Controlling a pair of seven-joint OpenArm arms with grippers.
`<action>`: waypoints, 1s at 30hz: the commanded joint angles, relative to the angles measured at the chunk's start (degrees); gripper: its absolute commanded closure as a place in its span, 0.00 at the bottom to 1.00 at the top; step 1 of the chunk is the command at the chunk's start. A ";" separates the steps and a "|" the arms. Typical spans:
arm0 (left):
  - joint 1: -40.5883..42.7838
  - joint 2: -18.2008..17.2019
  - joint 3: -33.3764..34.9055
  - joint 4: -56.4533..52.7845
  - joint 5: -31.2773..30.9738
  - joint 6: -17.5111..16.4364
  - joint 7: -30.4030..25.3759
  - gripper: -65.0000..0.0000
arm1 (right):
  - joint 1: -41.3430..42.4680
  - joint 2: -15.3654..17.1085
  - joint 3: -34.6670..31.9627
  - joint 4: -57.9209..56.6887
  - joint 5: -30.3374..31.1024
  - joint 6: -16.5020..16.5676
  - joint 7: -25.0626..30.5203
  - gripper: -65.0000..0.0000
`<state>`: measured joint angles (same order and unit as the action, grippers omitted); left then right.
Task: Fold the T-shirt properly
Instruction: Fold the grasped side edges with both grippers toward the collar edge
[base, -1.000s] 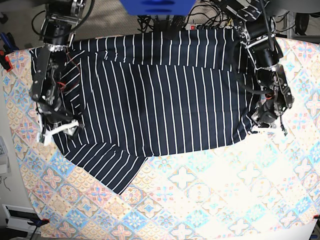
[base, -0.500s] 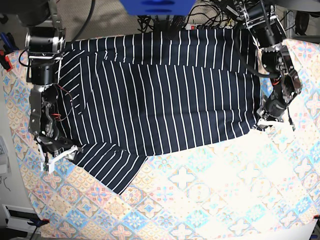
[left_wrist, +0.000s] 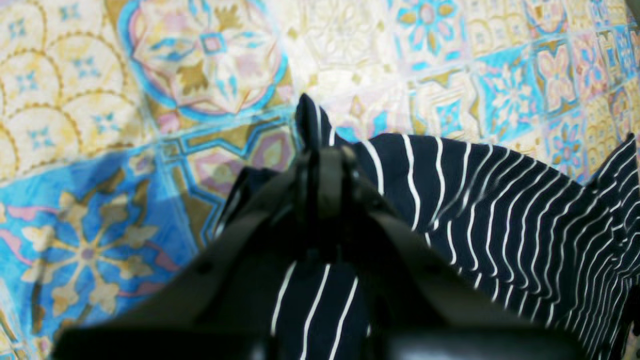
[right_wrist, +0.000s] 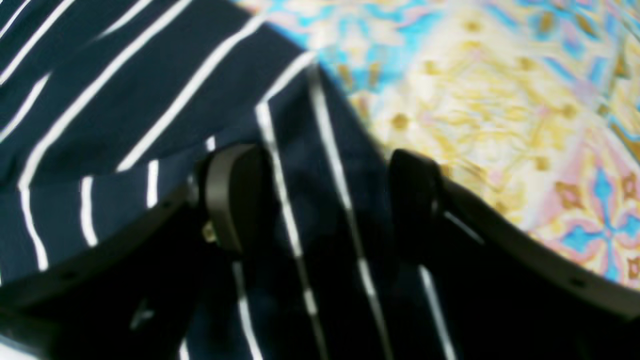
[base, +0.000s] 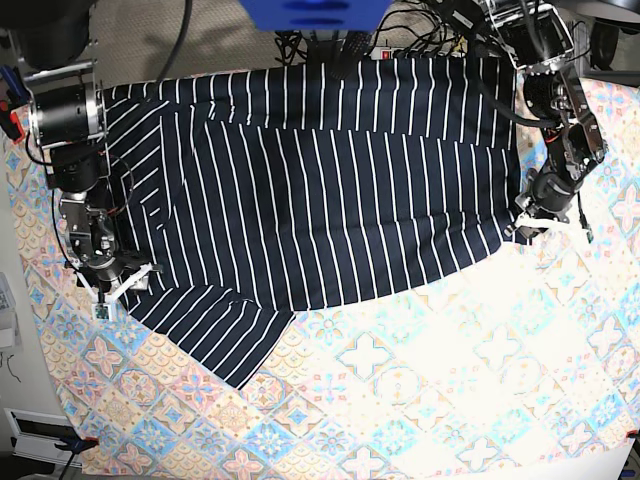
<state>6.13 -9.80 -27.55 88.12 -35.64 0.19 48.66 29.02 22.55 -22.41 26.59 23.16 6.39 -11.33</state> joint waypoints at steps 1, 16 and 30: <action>-0.28 -0.79 -1.15 1.07 -0.54 -0.41 -0.88 1.00 | 2.24 1.23 -0.57 -0.61 0.27 -0.28 2.15 0.41; 0.15 -0.79 -2.65 1.07 -4.23 -0.41 -0.88 1.00 | 2.59 0.97 -2.16 -3.86 0.71 11.32 3.20 0.96; 2.88 -1.05 -2.91 4.06 -4.32 -0.41 -0.97 1.00 | -11.65 4.58 15.86 23.13 0.36 11.32 -8.84 0.99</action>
<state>9.39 -10.02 -30.20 90.85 -39.51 0.19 48.64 16.16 26.09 -6.90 48.86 23.11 17.50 -21.26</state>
